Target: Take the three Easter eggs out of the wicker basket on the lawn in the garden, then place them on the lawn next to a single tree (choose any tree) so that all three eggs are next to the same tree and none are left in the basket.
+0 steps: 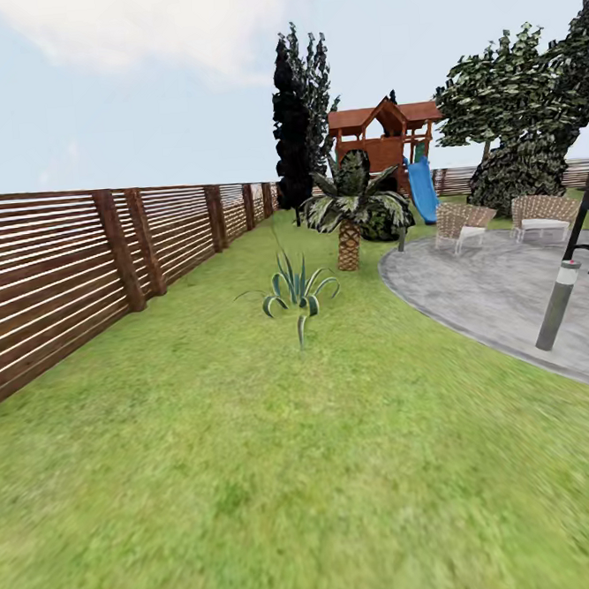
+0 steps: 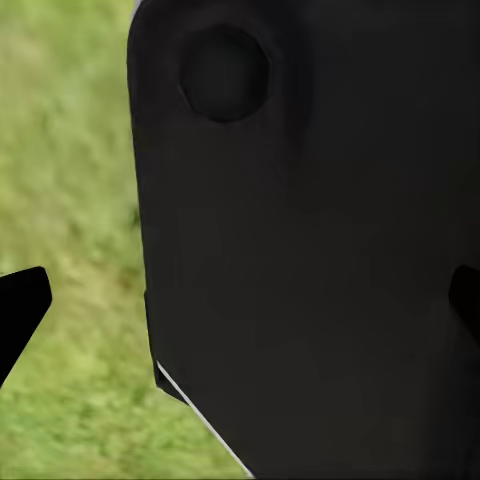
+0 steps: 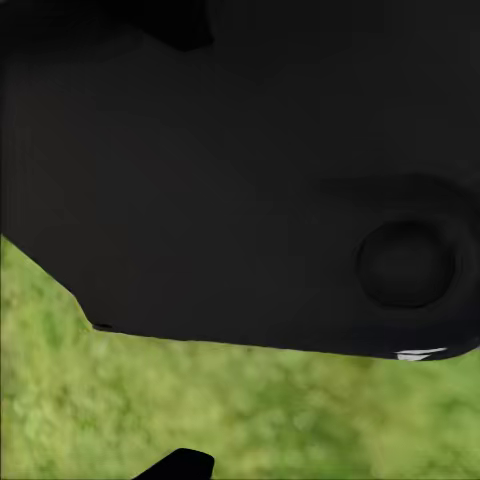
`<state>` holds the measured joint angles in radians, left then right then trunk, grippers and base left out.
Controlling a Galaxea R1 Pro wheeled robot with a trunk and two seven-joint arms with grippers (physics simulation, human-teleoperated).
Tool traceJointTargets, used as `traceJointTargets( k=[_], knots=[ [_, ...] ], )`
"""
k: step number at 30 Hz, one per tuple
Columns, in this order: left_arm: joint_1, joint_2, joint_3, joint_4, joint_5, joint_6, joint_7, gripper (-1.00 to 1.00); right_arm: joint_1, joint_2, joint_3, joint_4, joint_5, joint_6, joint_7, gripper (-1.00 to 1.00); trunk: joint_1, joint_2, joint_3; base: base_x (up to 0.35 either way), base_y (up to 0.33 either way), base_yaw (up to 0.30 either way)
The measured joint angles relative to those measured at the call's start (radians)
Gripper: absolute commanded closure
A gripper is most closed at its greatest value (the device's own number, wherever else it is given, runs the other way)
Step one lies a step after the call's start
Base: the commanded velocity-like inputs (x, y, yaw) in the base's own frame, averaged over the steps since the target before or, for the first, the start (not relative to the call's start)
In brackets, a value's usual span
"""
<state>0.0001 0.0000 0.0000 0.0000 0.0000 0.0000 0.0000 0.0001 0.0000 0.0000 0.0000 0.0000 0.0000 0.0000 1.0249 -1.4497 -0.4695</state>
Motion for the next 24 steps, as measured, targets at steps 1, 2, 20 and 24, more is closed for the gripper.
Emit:
traceJointTargets(
  k=[1, 2, 20, 24],
  knots=[
    [0.006, 0.006, -0.002, -0.003, -0.005, 0.005, 0.005, -1.0, -0.005, -0.006, 0.003, 0.005, 0.005, 0.003, 0.004, -1.0, 0.0, 0.0, 0.0, 0.0, 0.0, 0.0],
    [0.011, 0.011, -0.003, -0.003, -0.01, 0.01, 0.008, -1.0, -0.011, -0.006, 0.004, 0.01, 0.01, 0.003, 0.004, -1.0, 0.0, 0.0, 0.0, 0.0, 0.0, 0.0],
    [0.041, -0.006, -0.006, -0.056, -0.008, -0.019, -0.003, -1.0, -0.055, -0.037, 0.056, 0.0, 0.082, 0.011, 0.017, -1.0, 0.0, 0.0, 0.0, 0.0, 0.0, 0.0],
    [0.04, -0.06, -0.007, -0.137, -0.006, 0.025, -0.002, -1.0, -0.055, -0.116, 0.056, -0.094, 0.077, 0.095, 0.169, -1.0, 0.0, 0.0, 0.0, 0.16, -0.085, 0.0]
  ],
)
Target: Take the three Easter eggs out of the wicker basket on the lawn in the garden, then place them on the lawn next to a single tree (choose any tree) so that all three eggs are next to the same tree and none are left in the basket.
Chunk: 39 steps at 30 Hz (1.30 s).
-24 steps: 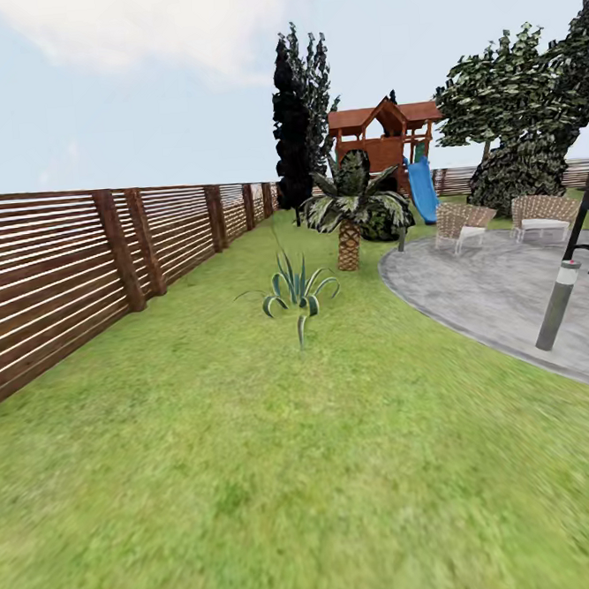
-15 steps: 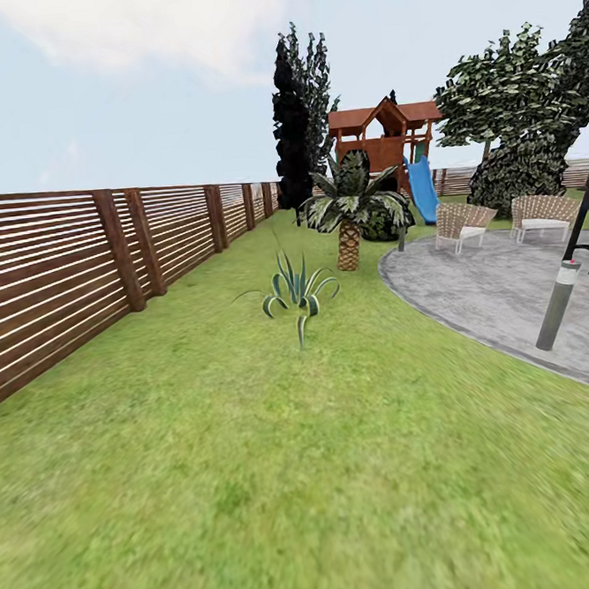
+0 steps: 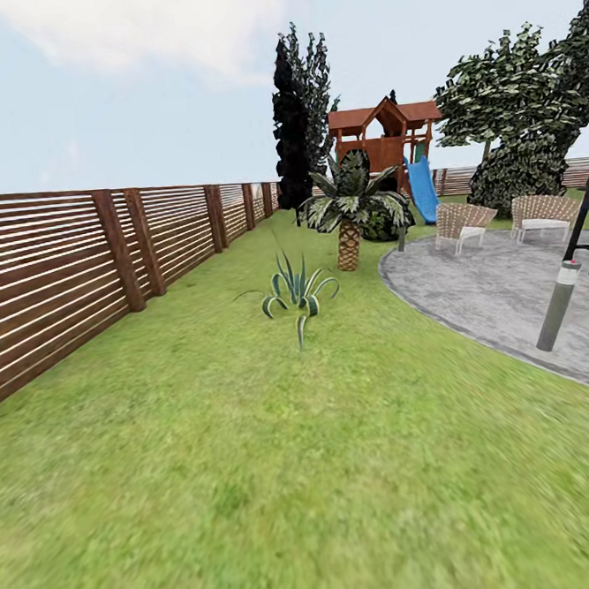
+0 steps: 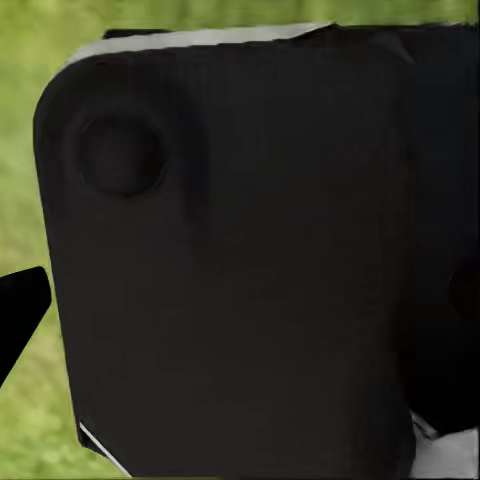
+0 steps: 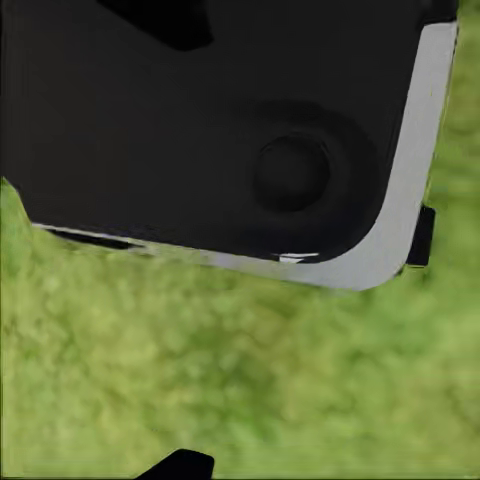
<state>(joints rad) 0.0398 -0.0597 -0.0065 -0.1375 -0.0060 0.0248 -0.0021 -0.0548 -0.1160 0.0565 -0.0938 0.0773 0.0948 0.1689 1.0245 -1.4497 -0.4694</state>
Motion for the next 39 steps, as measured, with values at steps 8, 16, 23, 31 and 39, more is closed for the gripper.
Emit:
traceJointTargets(
  k=[8, 16, 23, 31, 39],
  knots=[
    [-0.012, -0.049, 0.002, -0.432, 0.101, 0.074, 0.006, -1.0, 0.0, -0.124, 0.001, -0.334, 0.003, 0.075, 0.105, -1.0, 0.0, 0.0, 0.0, 0.27, -0.158, 0.0],
    [-0.021, -0.056, -0.001, -0.543, 0.126, 0.067, 0.008, -1.0, 0.0, -0.124, 0.0, -0.344, 0.002, 0.068, 0.112, -1.0, 0.0, 0.0, 0.0, 0.302, -0.132, -0.001],
    [-0.022, -0.056, -0.005, -0.544, 0.127, 0.044, 0.008, -1.0, 0.0, -0.123, -0.013, -0.345, -0.002, 0.053, 0.104, -1.0, 0.0, 0.0, 0.0, 0.306, -0.143, -0.175],
    [-0.022, -0.056, -0.007, -0.49, 0.128, -0.004, 0.005, -1.0, 0.0, -0.12, -0.014, -0.336, -0.004, -0.028, 0.101, -1.0, 0.0, 0.0, 0.0, 0.292, -0.163, -0.267],
    [-0.022, -0.056, -0.006, -0.487, 0.133, -0.019, 0.005, -1.0, 0.0, -0.12, -0.013, -0.33, -0.004, -0.032, 0.101, -1.0, 0.0, 0.0, 0.0, 0.29, -0.16, -0.276]
  ],
)
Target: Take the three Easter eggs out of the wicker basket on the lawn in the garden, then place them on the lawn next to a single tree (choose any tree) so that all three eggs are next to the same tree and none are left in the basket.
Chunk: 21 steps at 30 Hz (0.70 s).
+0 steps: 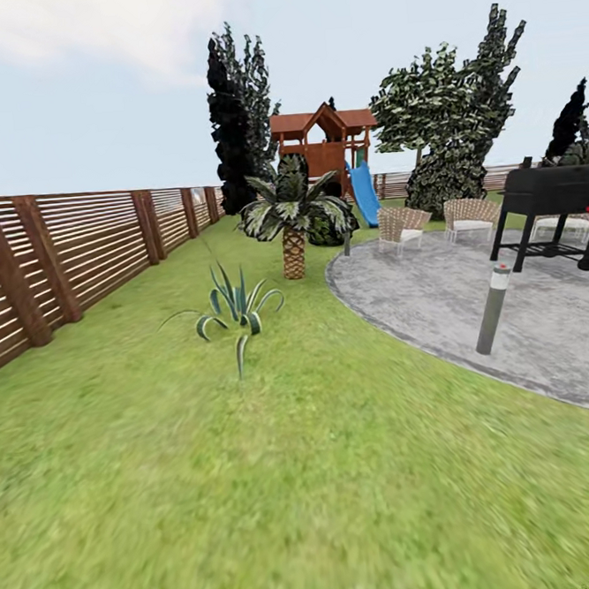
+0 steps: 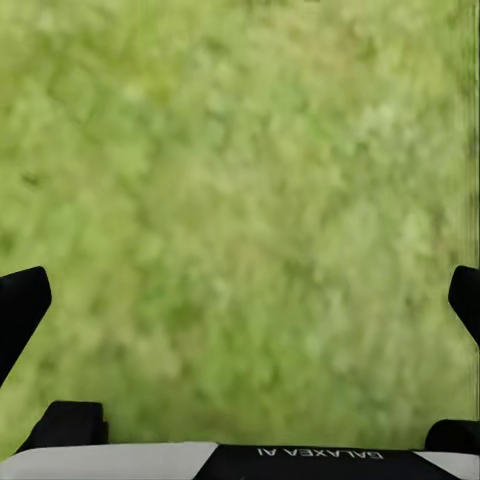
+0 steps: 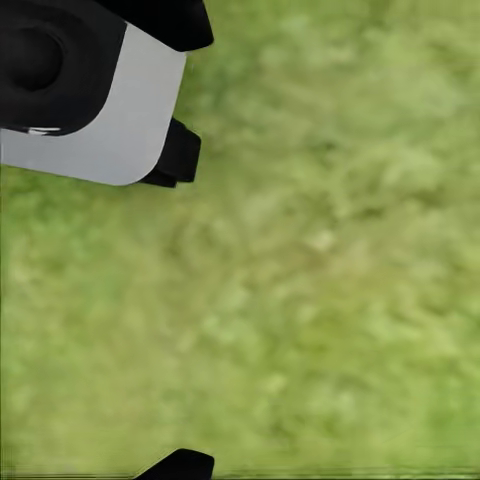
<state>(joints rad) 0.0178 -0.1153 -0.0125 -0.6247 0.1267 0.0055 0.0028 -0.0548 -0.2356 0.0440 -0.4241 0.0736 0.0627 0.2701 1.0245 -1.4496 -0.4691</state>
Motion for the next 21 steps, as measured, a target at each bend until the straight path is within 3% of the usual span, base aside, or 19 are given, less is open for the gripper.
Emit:
traceJointTargets(
  k=[12, 21],
  knots=[
    [0.0, 0.0, -0.001, 0.029, -0.003, -0.004, 0.0, -1.0, 0.0, 0.0, 0.002, 0.009, 0.0, -0.001, 0.0, -1.0, 0.0, 0.0, 0.0, 0.29, -0.124, -0.268],
    [0.0, 0.0, -0.001, 0.035, -0.002, -0.004, 0.0, -1.0, 0.0, 0.0, 0.002, 0.009, 0.002, -0.002, 0.001, -1.0, 0.0, 0.0, 0.0, 0.306, -0.019, -0.059]
  ],
)
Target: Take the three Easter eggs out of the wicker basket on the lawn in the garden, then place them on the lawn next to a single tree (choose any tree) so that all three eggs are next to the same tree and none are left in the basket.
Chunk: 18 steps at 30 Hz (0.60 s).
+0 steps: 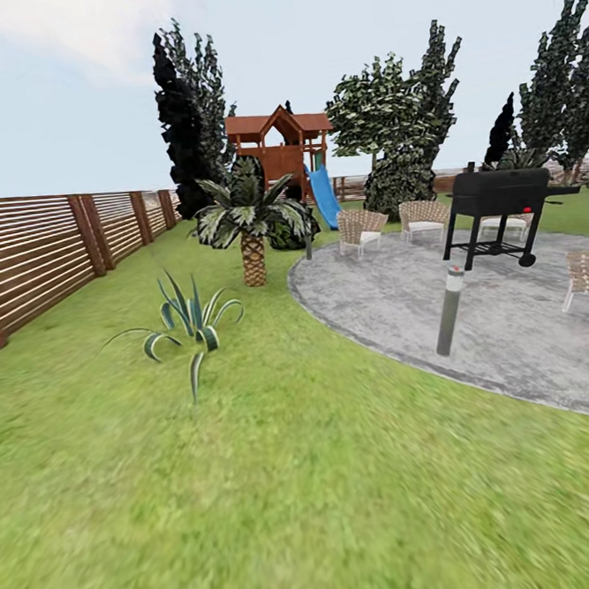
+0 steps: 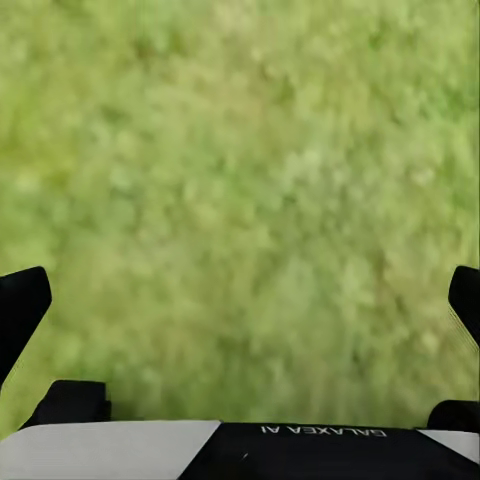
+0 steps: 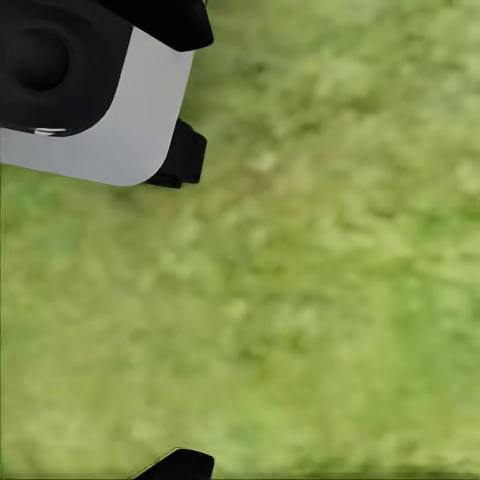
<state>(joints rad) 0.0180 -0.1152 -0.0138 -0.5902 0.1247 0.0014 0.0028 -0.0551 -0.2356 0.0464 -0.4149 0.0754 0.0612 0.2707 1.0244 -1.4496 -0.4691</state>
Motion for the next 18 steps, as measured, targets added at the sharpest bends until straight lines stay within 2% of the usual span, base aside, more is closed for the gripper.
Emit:
traceJointTargets(
  k=[18],
  knots=[
    [0.0, 0.0, 0.0, 0.001, 0.001, 0.0, 0.0, -1.0, 0.0, 0.001, 0.002, 0.002, 0.002, -0.002, -0.001, -1.0, 0.0, 0.0, 0.0, 0.334, 0.014, -0.002]
  ],
)
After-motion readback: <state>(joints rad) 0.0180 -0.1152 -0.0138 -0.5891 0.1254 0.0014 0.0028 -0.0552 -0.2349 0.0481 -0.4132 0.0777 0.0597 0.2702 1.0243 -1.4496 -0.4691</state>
